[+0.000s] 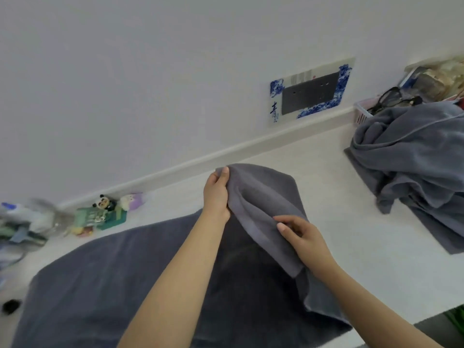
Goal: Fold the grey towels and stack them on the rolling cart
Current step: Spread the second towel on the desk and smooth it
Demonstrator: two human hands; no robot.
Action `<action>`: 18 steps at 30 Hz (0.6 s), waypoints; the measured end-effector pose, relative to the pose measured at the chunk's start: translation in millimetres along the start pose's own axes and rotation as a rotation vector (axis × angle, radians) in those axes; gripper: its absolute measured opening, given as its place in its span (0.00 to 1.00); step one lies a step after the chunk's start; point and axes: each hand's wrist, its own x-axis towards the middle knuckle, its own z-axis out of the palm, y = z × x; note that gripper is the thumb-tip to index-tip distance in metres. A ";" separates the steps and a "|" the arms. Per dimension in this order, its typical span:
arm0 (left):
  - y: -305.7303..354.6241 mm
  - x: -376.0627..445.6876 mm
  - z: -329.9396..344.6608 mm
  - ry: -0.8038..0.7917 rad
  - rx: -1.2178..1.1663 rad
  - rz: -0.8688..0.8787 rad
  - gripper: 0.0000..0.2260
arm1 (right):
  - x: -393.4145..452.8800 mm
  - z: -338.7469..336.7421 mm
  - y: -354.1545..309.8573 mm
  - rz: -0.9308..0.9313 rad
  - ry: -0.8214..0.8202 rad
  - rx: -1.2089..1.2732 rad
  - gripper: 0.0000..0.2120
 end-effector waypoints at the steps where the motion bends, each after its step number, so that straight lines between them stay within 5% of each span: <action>1: 13.5 -6.4 -26.9 0.006 -0.002 0.027 0.09 | -5.2 23.1 -14.7 0.000 -0.059 0.066 0.06; 8: 91.5 -44.1 -206.4 0.085 -0.008 0.136 0.17 | -42.4 183.0 -77.4 0.038 -0.462 0.279 0.07; 13: 79.7 -51.4 -331.9 0.289 -0.145 -0.021 0.17 | -59.1 267.6 -62.0 0.147 -0.646 0.222 0.10; 15: 51.6 -56.8 -366.9 0.337 -0.133 -0.140 0.16 | -59.9 284.6 -39.0 0.162 -0.616 0.108 0.11; 18: -1.6 -65.3 -399.0 0.362 0.078 -0.323 0.18 | -52.3 288.5 6.2 -0.040 -0.449 -0.432 0.13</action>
